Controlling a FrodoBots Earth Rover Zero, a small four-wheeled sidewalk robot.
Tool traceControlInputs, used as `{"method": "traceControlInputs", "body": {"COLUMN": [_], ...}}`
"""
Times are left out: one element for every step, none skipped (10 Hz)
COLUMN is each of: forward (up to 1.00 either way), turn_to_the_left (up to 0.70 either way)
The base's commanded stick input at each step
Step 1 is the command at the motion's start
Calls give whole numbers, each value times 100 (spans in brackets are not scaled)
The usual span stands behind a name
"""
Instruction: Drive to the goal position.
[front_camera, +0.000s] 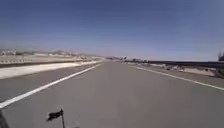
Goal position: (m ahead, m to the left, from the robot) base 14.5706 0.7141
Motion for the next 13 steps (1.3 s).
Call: {"method": "traceControlInputs", "body": {"forward": [100,100,100,100,100,100,100,100,100,100,100,100,100], "turn_to_the_left": [0,7,19,0,0,0,0,0,0,0,0,0,0]}}
